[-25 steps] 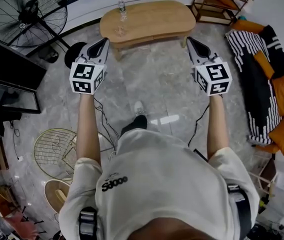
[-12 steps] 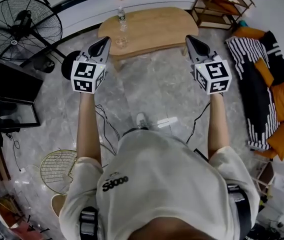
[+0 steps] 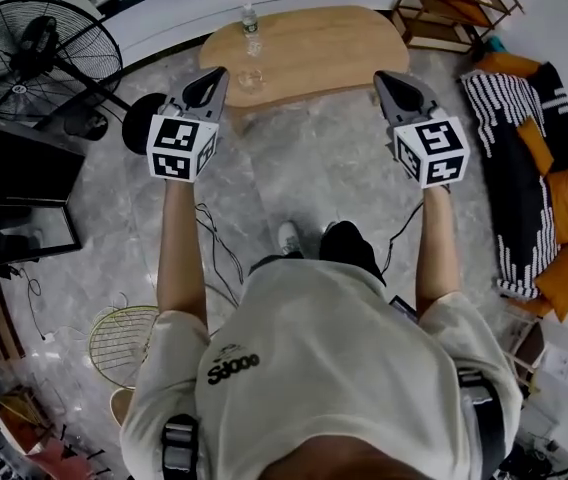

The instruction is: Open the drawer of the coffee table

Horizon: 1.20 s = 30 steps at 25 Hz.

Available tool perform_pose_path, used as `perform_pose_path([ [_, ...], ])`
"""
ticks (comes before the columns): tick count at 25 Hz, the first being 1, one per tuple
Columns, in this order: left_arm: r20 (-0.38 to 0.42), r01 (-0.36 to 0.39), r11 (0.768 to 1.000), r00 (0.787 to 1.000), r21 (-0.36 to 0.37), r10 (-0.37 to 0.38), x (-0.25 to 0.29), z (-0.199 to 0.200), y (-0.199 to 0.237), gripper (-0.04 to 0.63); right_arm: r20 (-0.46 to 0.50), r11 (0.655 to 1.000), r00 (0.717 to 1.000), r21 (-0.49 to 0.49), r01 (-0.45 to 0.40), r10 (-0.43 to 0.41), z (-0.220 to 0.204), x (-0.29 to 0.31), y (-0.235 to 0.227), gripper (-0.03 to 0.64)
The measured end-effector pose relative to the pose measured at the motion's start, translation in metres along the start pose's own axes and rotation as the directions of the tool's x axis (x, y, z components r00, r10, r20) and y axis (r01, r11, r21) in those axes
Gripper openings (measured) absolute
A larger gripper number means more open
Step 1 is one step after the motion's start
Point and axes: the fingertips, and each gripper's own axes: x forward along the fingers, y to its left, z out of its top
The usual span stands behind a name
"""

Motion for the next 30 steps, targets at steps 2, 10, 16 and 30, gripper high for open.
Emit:
perform_pose_path([
  [2,-0.013,-0.004,1.000,1.000,-0.002,0.004,0.004,-0.006,0.005,0.018,0.011,1.000,1.000,0.003,-0.015,0.015,0.001,0.009,0.001,0.006],
  [10,-0.050,-0.073,0.996,0.996,-0.048,0.070,0.019,-0.026,0.037,0.018,0.033,0.995,0.995,0.008,-0.096,0.095,-0.004,0.055,-0.001,0.006],
  [16,-0.085,-0.098,0.994,0.992,-0.049,0.094,0.048,-0.030,0.052,0.018,0.021,0.992,0.991,-0.014,-0.129,0.129,-0.009,0.090,-0.031,0.006],
  [30,-0.150,-0.140,0.988,0.980,-0.066,0.129,0.175,-0.081,0.110,0.018,0.008,0.981,0.982,-0.034,-0.190,0.190,-0.068,0.224,-0.118,0.006],
])
